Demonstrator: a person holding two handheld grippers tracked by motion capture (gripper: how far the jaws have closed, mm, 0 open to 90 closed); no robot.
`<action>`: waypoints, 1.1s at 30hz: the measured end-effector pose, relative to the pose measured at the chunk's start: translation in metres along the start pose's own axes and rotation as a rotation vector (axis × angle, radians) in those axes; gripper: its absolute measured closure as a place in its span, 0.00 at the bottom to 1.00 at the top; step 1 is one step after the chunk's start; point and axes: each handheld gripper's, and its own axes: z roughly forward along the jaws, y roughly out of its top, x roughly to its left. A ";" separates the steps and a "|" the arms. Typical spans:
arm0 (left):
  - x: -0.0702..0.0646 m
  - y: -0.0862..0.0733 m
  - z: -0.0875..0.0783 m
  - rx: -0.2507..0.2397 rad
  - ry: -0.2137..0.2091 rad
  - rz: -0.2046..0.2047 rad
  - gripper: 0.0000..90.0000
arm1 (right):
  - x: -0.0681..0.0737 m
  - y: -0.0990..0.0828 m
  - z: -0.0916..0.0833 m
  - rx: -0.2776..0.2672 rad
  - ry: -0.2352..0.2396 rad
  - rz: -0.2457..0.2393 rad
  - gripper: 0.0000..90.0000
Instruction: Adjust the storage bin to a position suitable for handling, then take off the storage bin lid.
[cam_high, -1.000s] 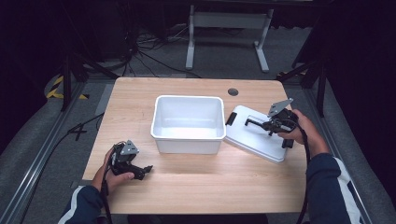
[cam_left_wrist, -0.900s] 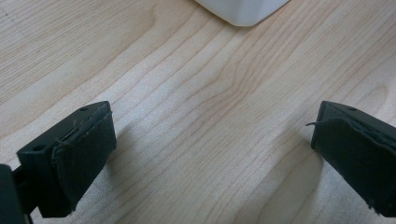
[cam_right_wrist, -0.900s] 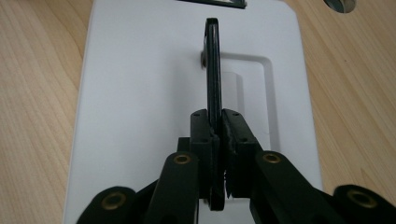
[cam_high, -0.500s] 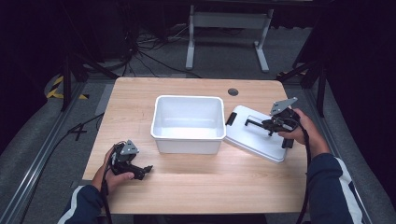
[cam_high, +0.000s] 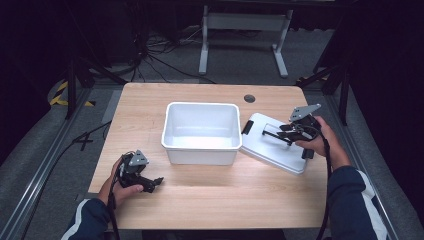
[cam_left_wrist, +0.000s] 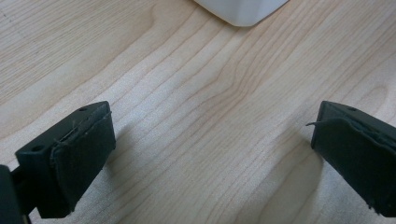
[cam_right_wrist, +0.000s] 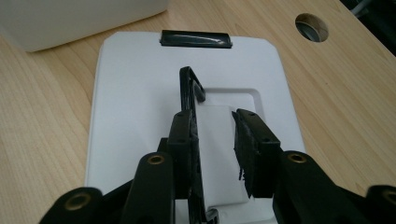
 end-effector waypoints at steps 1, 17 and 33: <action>0.000 0.000 0.000 0.000 0.000 0.000 0.00 | 0.001 0.000 -0.001 0.000 0.002 0.001 0.74; 0.001 0.000 0.000 0.004 -0.008 0.012 0.00 | 0.013 0.001 -0.016 -0.045 -0.034 0.029 0.61; 0.002 0.001 0.000 0.002 -0.005 0.020 0.00 | 0.040 -0.005 -0.029 -0.061 -0.066 0.012 0.52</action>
